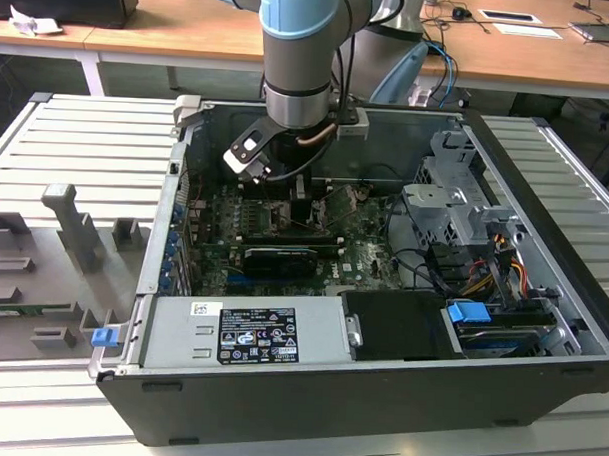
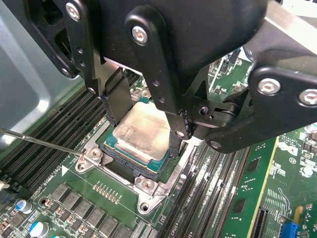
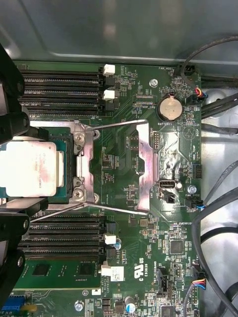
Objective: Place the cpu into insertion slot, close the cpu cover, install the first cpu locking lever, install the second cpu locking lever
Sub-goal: 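Place the cpu into insertion slot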
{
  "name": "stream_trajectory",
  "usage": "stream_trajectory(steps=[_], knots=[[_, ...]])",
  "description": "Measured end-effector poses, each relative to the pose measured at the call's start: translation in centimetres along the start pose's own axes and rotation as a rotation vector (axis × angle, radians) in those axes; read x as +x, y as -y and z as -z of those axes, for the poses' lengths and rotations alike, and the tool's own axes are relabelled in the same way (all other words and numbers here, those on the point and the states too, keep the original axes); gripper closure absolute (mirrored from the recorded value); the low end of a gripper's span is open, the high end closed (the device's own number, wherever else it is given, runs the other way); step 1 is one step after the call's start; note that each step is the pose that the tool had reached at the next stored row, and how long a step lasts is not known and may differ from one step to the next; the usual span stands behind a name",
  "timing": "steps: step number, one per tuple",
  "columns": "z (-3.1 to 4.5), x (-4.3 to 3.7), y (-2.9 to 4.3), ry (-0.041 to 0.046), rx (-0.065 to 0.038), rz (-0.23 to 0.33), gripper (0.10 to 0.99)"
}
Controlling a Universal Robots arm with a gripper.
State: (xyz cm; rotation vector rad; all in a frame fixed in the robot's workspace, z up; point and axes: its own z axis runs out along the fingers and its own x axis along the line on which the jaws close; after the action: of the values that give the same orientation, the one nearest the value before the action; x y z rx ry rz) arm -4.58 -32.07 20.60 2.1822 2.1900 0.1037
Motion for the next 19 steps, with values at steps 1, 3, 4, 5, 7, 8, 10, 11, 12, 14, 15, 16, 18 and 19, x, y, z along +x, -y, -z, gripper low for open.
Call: stream_trajectory(steps=[1, 3, 4, 5, 7, 8, 10, 11, 12, 14, 15, 16, 18, 19], knots=[[-0.02, 0.00, 0.00, -0.0001, 0.000, 0.000, 0.545], [-0.04, 0.00, 0.00, 0.0000, 0.000, 0.000, 0.545], [-0.05, 0.00, 0.00, -0.0001, 0.000, 0.000, 0.545], [-0.06, 0.00, 0.01, -0.0001, 0.000, 0.000, 0.545], [-0.08, 0.00, 0.01, 0.0000, 0.000, 0.000, 0.545], [-0.08, 0.00, 0.01, -0.0001, 0.000, 0.000, 0.545], [-0.09, 0.00, 0.01, 0.0000, 0.000, 0.000, 0.545], [-0.10, 0.00, 0.01, -0.0001, 0.000, 0.000, 0.545], [-0.10, 0.00, 0.01, -0.0001, 0.000, 0.000, 0.545], [-0.11, 0.00, 0.01, 0.0000, 0.000, 0.000, 0.545], [-0.14, 0.00, 0.01, -0.0002, 0.000, 0.000, 0.545], [-0.24, 0.00, 0.01, 0.0000, 0.000, -0.001, 0.545], [-0.43, 0.00, 0.02, 0.0001, 0.000, -0.002, 0.545], [-0.57, 0.01, 0.04, 0.0001, 0.000, -0.002, 0.545]])
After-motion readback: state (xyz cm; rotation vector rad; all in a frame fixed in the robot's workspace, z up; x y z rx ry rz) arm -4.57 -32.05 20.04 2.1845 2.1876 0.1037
